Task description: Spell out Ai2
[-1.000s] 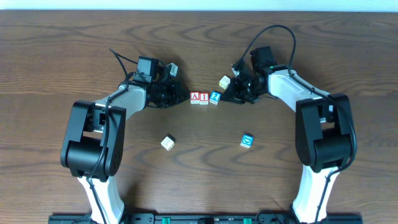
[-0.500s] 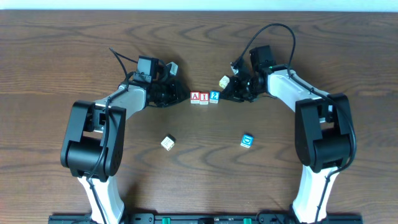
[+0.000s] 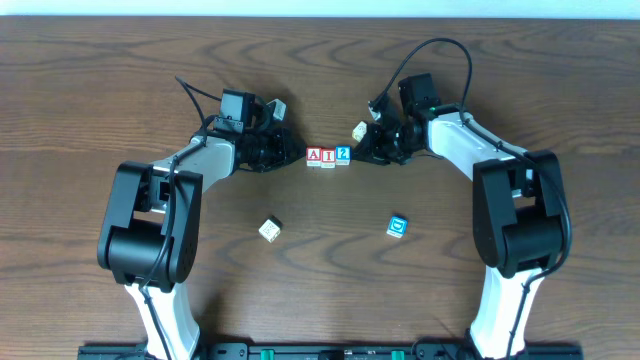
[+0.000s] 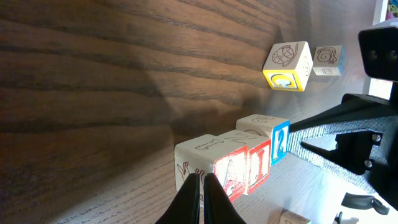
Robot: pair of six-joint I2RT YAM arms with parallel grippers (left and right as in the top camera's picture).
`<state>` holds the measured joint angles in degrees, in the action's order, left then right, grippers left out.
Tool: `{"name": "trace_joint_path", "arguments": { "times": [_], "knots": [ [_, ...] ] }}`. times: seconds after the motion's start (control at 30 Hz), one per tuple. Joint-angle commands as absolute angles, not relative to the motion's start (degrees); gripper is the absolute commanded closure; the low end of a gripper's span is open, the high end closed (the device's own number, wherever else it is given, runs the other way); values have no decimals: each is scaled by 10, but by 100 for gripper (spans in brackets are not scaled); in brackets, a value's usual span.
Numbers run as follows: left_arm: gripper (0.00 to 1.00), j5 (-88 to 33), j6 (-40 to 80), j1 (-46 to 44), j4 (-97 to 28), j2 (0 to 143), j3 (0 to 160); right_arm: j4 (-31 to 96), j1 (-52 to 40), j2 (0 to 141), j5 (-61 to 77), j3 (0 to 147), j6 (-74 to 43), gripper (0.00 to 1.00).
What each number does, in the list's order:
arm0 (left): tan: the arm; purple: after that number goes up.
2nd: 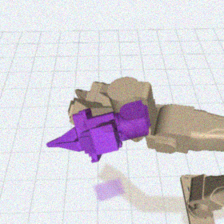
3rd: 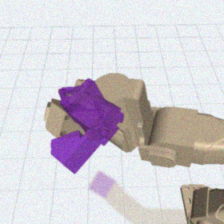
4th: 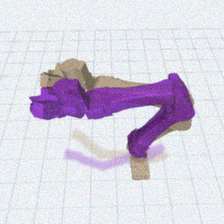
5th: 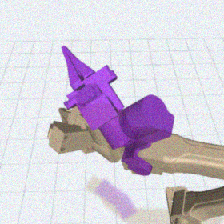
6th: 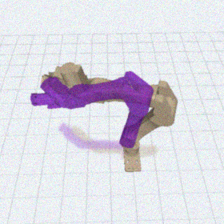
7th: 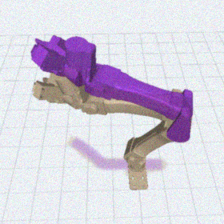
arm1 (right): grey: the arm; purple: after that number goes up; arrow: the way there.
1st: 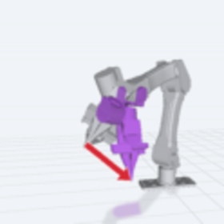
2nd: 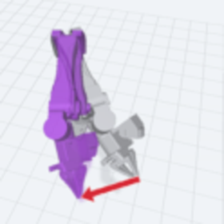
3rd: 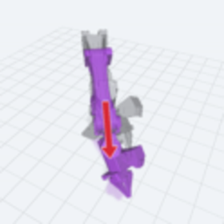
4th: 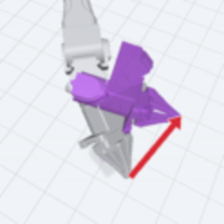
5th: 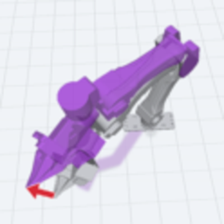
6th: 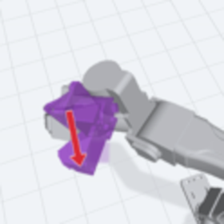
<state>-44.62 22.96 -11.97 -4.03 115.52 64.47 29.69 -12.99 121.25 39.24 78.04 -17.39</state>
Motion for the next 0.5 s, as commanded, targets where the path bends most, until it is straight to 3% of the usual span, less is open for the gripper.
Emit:
{"name": "trace_joint_path", "arguments": {
  "times": [0.0,0.27,0.47],
  "knots": [
    [94,-446,234,-121,-40,1166,641,295,-134,1218,405,779,-173,99],
    [94,-447,218,-83,-67,1158,652,326,-93,1217,409,785,-164,99],
    [94,-383,105,-73,-225,1065,702,431,-61,1172,400,812,-86,99]
  ]
}}
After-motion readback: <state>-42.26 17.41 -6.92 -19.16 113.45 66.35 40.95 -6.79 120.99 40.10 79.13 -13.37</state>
